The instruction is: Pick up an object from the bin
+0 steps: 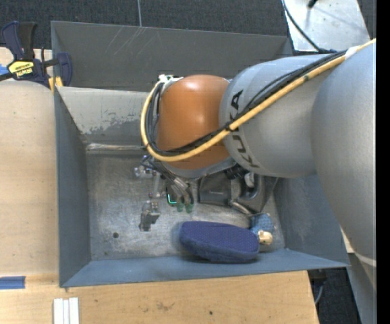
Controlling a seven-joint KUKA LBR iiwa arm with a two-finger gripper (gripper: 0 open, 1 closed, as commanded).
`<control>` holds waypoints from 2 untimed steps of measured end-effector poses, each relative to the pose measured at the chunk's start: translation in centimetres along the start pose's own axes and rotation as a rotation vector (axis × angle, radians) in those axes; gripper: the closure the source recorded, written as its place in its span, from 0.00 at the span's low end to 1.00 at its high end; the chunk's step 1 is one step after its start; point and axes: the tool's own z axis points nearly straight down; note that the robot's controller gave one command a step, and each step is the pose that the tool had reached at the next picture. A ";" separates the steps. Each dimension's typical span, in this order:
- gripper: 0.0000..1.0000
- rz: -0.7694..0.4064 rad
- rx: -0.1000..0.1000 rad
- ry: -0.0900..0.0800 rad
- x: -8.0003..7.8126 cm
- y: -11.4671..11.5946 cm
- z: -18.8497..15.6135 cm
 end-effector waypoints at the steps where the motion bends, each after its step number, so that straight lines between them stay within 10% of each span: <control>1: 0.00 -0.096 0.003 -0.015 -3.5 -9.8 -6.4; 2: 0.00 -0.335 0.000 -0.004 2.7 -13.1 2.0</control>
Offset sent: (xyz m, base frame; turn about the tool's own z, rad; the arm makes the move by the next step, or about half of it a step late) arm 0.0322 -0.0912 0.0607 -0.1039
